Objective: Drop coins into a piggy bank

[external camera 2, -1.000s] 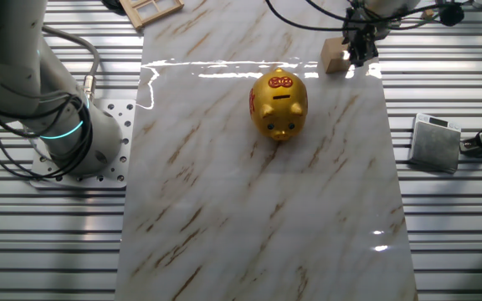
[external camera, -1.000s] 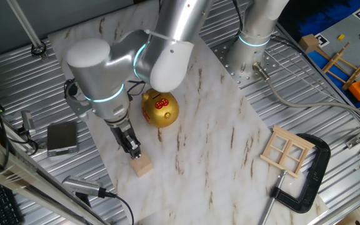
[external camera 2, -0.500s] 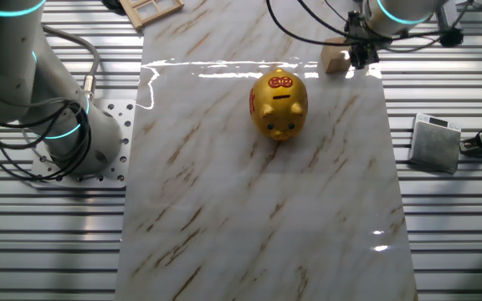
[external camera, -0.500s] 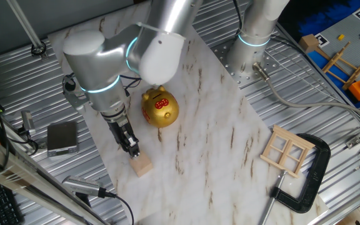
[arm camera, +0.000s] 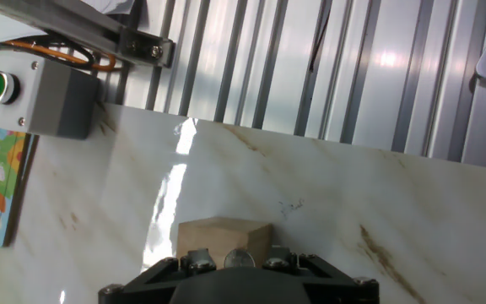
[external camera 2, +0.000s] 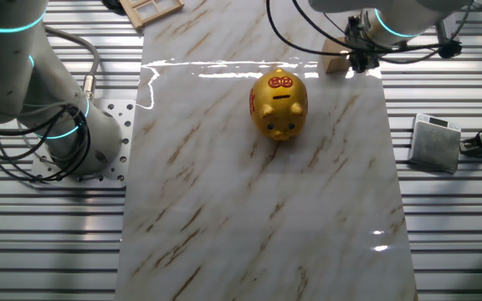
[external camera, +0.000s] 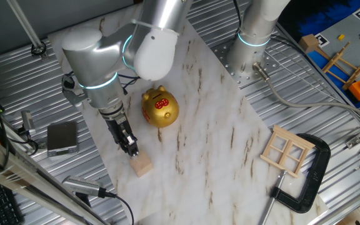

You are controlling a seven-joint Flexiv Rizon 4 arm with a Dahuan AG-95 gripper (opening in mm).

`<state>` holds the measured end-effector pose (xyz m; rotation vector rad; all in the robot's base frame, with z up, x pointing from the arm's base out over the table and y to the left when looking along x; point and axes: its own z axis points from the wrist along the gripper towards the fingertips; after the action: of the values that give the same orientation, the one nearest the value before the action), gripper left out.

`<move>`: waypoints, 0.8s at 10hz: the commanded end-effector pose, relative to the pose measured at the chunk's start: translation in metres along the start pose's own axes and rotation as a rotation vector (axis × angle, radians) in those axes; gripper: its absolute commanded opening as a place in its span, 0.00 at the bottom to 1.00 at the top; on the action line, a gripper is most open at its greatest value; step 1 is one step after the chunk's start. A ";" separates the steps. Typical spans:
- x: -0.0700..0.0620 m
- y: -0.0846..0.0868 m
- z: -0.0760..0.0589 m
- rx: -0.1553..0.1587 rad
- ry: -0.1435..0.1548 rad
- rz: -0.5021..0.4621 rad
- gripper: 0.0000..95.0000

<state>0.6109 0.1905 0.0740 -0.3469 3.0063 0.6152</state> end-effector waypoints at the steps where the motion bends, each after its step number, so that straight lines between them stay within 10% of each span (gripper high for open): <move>1: 0.000 -0.001 0.000 -0.023 -0.005 0.002 0.40; 8: 0.001 -0.002 -0.001 -0.081 -0.009 -0.006 0.40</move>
<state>0.6106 0.1873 0.0740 -0.3554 2.9766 0.7412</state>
